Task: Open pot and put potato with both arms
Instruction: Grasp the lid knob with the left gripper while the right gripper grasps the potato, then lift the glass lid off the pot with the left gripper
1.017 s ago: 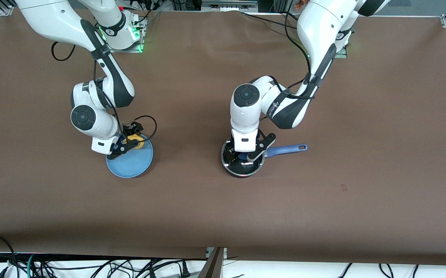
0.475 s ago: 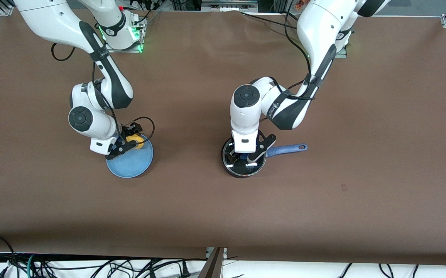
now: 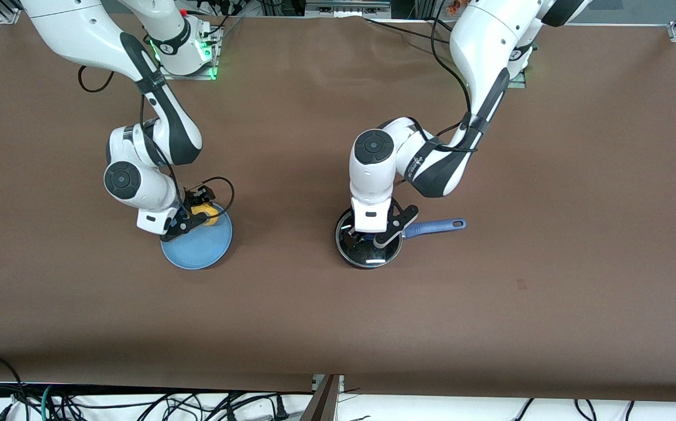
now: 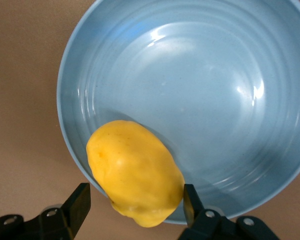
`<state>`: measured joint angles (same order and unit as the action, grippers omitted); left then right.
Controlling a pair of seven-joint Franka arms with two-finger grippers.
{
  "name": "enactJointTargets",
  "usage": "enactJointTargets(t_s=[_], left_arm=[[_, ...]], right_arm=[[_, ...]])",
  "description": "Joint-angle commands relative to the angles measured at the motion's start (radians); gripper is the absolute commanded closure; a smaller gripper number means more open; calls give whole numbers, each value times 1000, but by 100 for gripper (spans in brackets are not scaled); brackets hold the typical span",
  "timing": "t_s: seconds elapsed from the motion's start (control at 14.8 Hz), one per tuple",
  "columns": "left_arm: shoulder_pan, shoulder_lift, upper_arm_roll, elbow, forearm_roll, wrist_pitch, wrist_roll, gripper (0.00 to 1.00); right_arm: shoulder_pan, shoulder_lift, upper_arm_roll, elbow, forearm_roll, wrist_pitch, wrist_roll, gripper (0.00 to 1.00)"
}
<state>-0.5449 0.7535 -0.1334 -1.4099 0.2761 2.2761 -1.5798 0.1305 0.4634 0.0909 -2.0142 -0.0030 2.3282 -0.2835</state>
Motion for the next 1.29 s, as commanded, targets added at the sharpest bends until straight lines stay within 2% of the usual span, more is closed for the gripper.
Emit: enactJointTargets(t_s=[0.0, 0.2, 0.54, 0.95, 1.22], left_arm=[[8, -8, 6, 19, 25, -20, 14, 74], [29, -26, 5, 22, 15, -47, 43, 75], [75, -83, -5, 22, -12, -107, 128, 77], [198, -200, -5, 22, -184, -291, 469, 77], [293, -262, -5, 19, -236, -386, 693, 77]], right_arm=[[-15, -3, 6, -14, 21, 20, -26, 17], [-15, 4, 6, -12, 32, 20, -26, 17], [-17, 6, 6, -11, 49, 19, -26, 28], [-17, 1, 6, 5, 49, 3, -26, 44], [-29, -6, 6, 37, 51, -58, -26, 47]])
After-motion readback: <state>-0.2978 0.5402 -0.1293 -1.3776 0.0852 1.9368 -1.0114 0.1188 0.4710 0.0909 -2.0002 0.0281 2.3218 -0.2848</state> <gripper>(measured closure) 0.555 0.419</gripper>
